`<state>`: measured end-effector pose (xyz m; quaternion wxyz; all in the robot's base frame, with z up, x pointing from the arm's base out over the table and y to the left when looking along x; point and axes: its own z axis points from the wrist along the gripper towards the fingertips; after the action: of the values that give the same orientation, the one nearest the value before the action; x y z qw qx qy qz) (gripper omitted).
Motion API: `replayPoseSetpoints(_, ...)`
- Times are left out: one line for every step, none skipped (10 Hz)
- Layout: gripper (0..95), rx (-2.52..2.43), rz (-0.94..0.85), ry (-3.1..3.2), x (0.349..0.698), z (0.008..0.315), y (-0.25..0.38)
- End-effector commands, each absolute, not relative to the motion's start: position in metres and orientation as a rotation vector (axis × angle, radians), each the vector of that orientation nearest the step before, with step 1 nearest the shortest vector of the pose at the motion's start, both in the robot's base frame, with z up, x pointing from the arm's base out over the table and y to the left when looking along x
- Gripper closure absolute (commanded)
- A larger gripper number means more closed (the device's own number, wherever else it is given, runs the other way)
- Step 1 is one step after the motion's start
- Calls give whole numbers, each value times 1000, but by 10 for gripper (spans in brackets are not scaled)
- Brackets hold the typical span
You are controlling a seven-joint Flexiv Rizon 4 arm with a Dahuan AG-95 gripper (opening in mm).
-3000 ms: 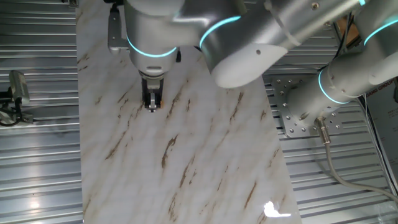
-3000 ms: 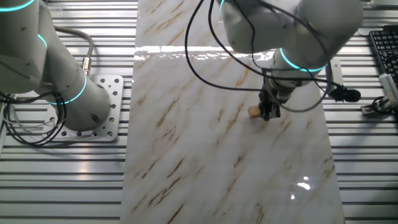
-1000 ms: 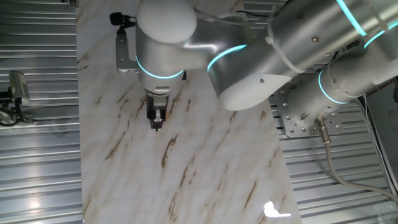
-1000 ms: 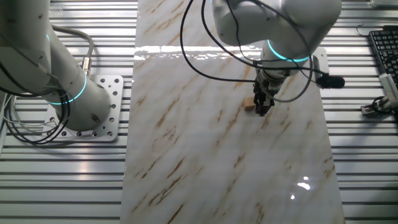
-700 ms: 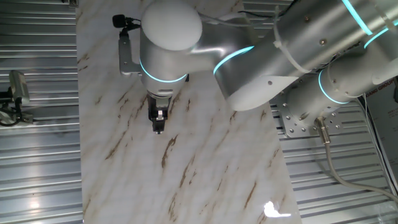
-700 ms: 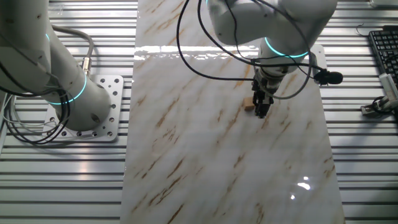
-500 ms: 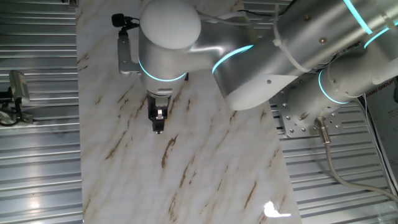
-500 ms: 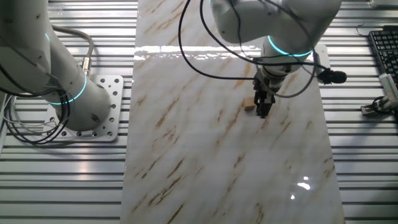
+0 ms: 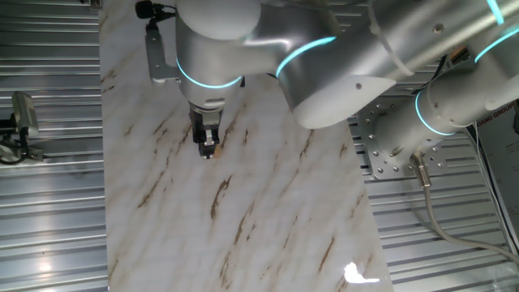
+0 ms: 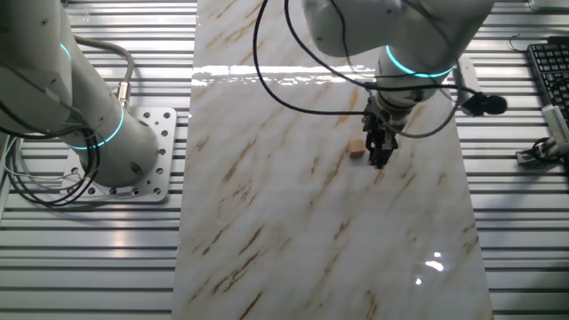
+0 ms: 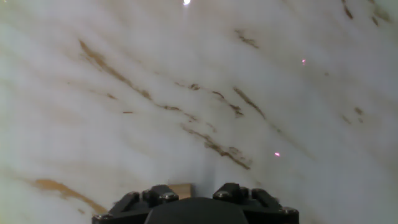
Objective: Pick up the small block on the left and move it to the right
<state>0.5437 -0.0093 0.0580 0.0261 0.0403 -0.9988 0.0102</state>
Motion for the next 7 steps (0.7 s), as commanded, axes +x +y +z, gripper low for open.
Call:
replayPoseSetpoints(950,140,20,-3041,555,65,-11)
replayPoseSetpoints(950,147,14,-3025,559,68,-12)
replayPoseSetpoints(950,167,7,-3004,560,69,-12)
replayPoseSetpoints(950,180,-10,-2996,560,70,-12)
replayPoseSetpoints(950,189,-28,-2991,560,70,-12)
replayPoseSetpoints(950,216,-41,-2980,560,70,-12)
replayPoseSetpoints(950,241,-61,-2959,560,70,-12)
